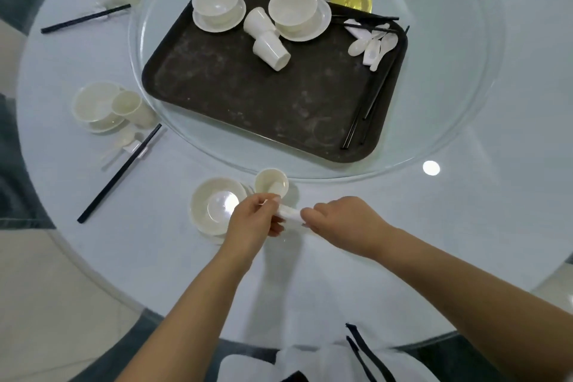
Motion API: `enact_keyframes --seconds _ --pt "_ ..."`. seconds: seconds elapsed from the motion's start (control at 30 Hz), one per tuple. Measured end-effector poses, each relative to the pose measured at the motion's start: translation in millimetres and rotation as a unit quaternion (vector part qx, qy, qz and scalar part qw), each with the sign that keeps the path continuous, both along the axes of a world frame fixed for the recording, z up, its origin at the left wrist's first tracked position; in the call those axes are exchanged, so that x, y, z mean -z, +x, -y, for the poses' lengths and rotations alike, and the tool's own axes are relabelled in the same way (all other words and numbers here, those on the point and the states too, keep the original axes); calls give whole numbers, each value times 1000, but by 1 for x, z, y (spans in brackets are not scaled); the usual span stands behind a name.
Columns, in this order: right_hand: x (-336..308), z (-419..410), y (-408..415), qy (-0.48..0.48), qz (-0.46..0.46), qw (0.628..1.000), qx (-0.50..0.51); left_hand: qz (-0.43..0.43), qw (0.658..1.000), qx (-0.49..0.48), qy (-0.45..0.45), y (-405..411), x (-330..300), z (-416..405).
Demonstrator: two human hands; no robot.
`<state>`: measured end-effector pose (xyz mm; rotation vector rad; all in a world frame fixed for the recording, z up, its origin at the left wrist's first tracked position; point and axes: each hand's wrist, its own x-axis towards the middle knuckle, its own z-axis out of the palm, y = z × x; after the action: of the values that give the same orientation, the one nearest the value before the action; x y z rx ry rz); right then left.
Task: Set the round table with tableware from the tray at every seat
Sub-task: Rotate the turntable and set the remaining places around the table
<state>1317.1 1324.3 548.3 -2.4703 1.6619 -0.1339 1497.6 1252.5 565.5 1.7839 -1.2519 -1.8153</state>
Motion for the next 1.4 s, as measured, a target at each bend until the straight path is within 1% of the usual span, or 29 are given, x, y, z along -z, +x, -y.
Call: enact_keyframes --seconds 0.03,0.1,0.17,0.23,0.3,0.4,0.47,0.53,0.6,0.67,0.8,0.9,0.93,0.97,1.0,1.07,1.13,1.2,1.27,1.3,1.33,1.4 --pt "2 -7 5 7 14 1000 13 -4 1000 -2 8 8 3 -8" --pt "6 -18 16 65 70 993 76 -10 1000 -8 20 20 8 -23" --pt "8 -28 24 158 160 963 151 -2 1000 10 18 31 13 -35" --pt "12 -35 32 201 223 933 197 25 998 64 4 40 18 -46" --pt "17 -39 40 231 257 913 216 46 992 116 -7 45 21 -54" --pt "20 -41 53 284 308 884 208 93 981 166 -25 47 26 -64" --pt "21 -41 60 302 326 875 192 115 975 185 -41 46 30 -68" --pt "21 -43 66 305 336 872 184 125 974 181 -51 47 34 -72" --pt "20 -44 68 306 354 861 199 121 979 157 -53 49 36 -75" --pt "19 -44 67 308 370 846 230 95 987 120 -42 50 37 -77" --pt "25 -48 67 297 337 856 257 80 992 96 -35 51 39 -80" --pt "35 -50 69 293 344 844 288 81 991 100 -28 50 40 -81" --pt "38 -50 68 292 360 829 312 90 989 109 -29 49 41 -81" --pt "41 -49 67 290 386 805 345 106 986 121 -32 49 42 -81" --pt "44 -48 65 288 418 770 386 125 982 136 -34 49 44 -81" --pt "49 -45 62 283 485 681 469 164 973 160 -29 50 47 -83" --pt "52 -42 60 270 533 594 539 176 973 152 -1 51 51 -87" --pt "54 -38 58 254 571 513 588 151 981 117 44 50 53 -90" --pt "55 -35 59 245 610 445 608 119 984 106 74 48 54 -92" --pt "55 -33 60 245 625 422 610 110 984 117 77 47 54 -92" --pt "55 -32 62 246 634 408 609 105 983 133 73 46 54 -92" --pt "55 -29 67 245 639 402 609 107 979 161 61 43 53 -90"
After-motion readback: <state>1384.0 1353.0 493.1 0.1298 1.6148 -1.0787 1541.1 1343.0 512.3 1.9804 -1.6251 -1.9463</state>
